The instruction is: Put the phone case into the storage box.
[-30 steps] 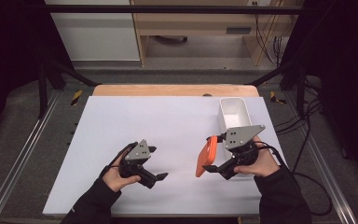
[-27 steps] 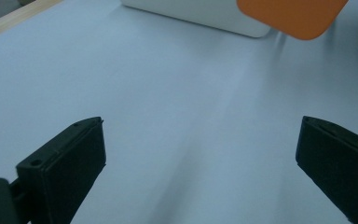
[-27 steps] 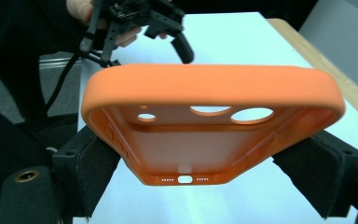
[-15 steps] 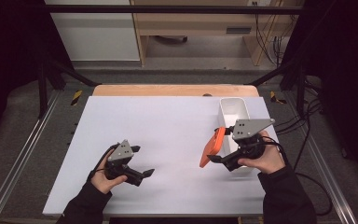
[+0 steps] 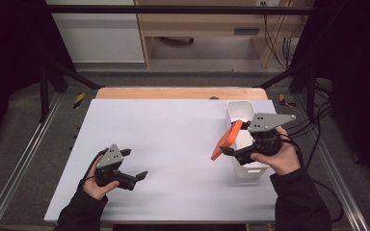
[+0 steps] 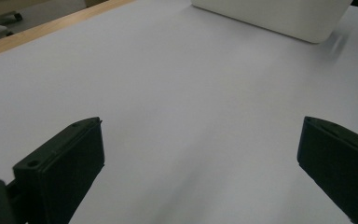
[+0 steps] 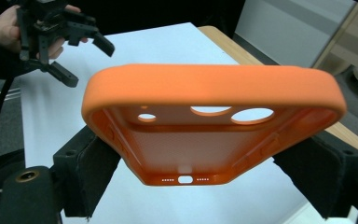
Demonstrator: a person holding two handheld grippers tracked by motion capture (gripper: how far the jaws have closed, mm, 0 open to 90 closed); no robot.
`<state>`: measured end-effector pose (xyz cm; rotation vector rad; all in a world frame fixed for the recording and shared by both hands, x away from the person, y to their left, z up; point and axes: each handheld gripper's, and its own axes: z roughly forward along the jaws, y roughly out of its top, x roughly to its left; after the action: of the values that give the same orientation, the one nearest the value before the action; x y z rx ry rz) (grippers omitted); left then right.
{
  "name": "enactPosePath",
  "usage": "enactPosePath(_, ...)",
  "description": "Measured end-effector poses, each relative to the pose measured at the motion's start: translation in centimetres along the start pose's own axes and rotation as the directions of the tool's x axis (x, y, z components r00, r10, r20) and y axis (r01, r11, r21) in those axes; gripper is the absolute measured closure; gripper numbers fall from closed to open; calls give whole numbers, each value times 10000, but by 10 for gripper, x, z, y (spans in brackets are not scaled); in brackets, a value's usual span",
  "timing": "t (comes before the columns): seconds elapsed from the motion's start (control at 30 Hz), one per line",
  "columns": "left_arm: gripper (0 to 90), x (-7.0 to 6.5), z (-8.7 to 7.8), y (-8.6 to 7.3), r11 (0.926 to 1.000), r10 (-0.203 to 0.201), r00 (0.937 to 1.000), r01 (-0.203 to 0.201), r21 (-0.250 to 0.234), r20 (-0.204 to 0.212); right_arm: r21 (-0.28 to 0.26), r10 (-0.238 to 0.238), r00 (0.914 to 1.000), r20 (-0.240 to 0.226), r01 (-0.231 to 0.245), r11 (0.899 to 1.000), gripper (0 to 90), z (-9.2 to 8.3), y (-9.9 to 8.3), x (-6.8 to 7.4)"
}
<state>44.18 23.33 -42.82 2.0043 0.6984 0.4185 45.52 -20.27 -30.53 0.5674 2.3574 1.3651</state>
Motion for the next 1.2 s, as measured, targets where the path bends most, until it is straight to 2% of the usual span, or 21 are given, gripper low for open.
enactPosePath(0.23, 1, 7, -9, -8, 9997, -192, 9991, 187, -126, -371, -36, 172, 9983, 554, -170, 9998, 158, -2, 6, -6)
enactPosePath(0.63, 1, 16, -16, -22, 9991, -419, 9966, 417, -35, -704, -63, 635, 9876, 1437, -633, 9980, 158, -7, 18, -19)
enactPosePath(1.0, 0, 24, -19, -31, 9974, -721, 9924, 717, -78, -992, 76, 944, 9693, 2269, -987, 9951, 158, -2, 27, -33)
enactPosePath(1.2, 0, 25, -18, -33, 9971, -765, 9921, 765, -36, -998, 64, 1128, 9585, 2619, -1186, 9929, 159, 0, 28, -41)
